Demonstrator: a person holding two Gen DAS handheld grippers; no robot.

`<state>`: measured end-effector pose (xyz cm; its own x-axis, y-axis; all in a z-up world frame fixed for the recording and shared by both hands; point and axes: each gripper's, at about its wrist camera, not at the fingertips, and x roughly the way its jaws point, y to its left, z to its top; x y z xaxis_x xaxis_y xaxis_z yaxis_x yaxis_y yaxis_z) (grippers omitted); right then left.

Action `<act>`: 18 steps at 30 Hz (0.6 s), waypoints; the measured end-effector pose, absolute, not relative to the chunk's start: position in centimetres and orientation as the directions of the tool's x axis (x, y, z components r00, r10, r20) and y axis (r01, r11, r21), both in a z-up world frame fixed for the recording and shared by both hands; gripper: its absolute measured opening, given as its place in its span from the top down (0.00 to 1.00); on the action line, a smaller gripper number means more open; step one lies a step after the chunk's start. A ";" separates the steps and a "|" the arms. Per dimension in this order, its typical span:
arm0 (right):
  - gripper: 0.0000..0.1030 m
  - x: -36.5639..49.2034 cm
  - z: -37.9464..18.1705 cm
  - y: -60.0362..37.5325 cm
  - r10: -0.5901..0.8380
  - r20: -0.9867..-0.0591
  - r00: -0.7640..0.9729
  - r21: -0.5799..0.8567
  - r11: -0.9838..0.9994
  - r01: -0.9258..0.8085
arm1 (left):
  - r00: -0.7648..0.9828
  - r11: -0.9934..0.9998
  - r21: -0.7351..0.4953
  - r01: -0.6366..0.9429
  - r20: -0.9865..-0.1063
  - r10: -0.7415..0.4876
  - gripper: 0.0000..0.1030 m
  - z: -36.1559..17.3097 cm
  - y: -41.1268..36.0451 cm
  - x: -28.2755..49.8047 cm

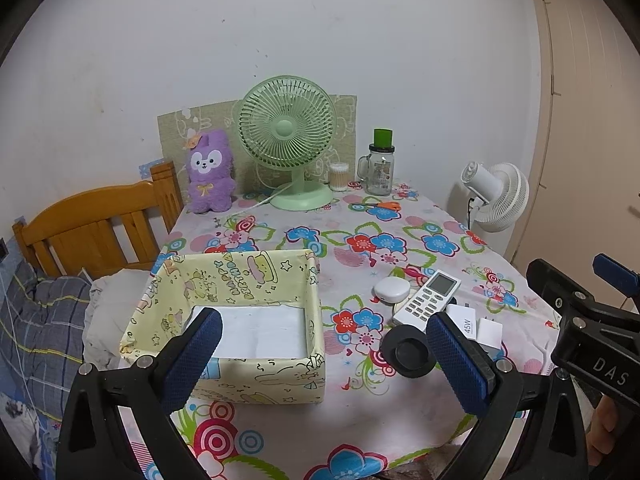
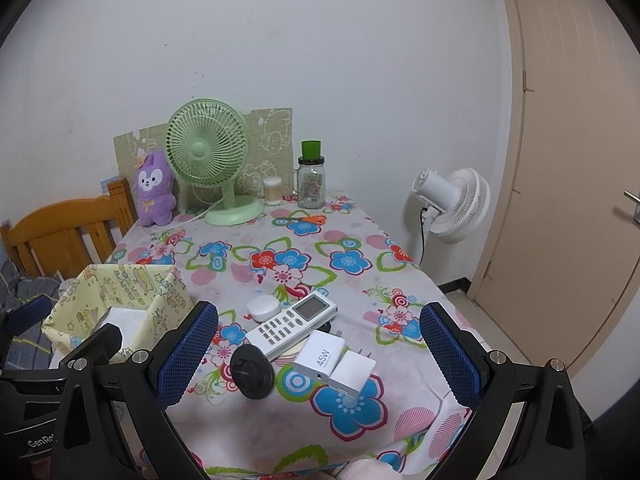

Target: Organize rigid objects

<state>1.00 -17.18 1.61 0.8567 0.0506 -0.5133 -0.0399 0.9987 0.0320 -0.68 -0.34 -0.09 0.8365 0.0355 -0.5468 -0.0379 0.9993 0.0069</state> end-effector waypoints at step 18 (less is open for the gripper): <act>0.01 0.1 2.2 -16.9 0.073 -0.498 0.864 0.040 0.997 -0.061 | 0.849 0.999 0.035 -0.028 -0.527 0.042 0.00 0.3 -0.9 -1.4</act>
